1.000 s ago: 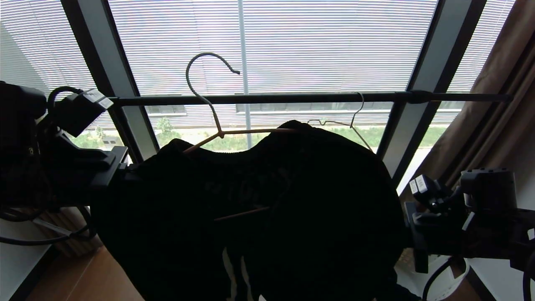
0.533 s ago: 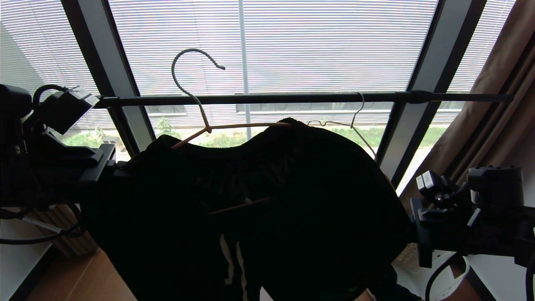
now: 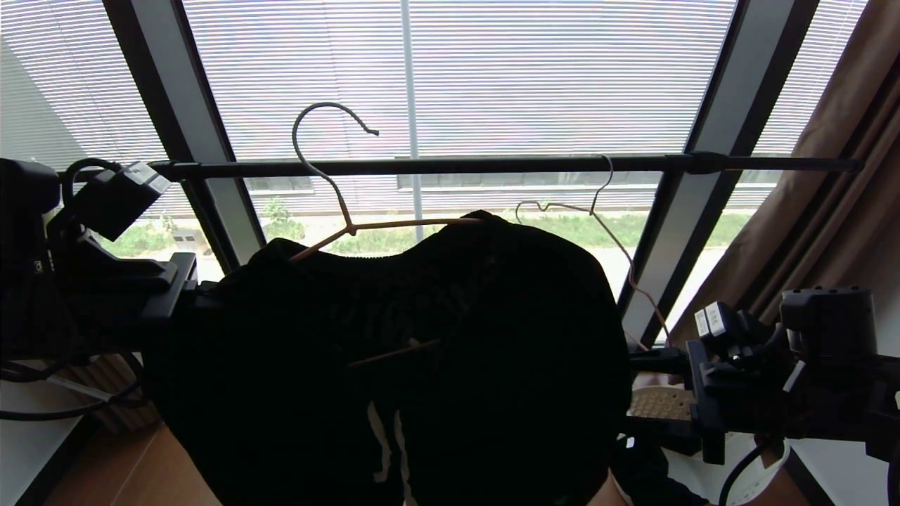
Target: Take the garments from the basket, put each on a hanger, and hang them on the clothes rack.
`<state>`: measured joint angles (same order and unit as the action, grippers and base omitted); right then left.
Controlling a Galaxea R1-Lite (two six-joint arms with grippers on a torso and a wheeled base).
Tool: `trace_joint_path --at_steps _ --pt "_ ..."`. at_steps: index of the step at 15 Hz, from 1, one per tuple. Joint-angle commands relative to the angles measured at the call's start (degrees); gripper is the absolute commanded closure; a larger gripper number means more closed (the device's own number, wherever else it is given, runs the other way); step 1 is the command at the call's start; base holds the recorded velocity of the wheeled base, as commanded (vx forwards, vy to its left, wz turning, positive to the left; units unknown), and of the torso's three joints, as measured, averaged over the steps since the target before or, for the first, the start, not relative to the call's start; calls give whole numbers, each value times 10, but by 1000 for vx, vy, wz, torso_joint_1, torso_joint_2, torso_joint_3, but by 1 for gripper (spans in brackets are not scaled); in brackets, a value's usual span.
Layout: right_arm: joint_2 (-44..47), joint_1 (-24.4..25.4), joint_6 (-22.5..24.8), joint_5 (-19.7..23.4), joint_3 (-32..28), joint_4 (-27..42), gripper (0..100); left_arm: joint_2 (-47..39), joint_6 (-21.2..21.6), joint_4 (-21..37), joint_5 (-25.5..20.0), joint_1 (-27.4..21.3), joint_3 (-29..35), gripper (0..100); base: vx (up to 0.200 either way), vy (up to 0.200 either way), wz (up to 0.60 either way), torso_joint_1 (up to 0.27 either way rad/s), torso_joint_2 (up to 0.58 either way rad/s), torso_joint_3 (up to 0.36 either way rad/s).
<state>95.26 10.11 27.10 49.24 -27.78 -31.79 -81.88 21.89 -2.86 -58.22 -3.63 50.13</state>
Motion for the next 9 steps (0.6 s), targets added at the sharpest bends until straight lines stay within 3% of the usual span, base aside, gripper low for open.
trace_joint_path --at_steps 1,5,8,9 --pt "-14 6 4 -13 1 0 0 8 0 0 0 15 -13 100 0 0 0 0 0 0" --pt "-57 6 -17 -40 -6 -1 0 23 -19 1 7 46 -27 100 0 0 0 0 0 0" --pt "-105 6 -88 -56 -17 0 0 21 -32 -1 92 30 -24 100 0 0 0 0 0 0" --pt "-111 6 -97 -62 -18 -1 0 20 -33 -1 101 22 -22 100 0 0 0 0 0 0"
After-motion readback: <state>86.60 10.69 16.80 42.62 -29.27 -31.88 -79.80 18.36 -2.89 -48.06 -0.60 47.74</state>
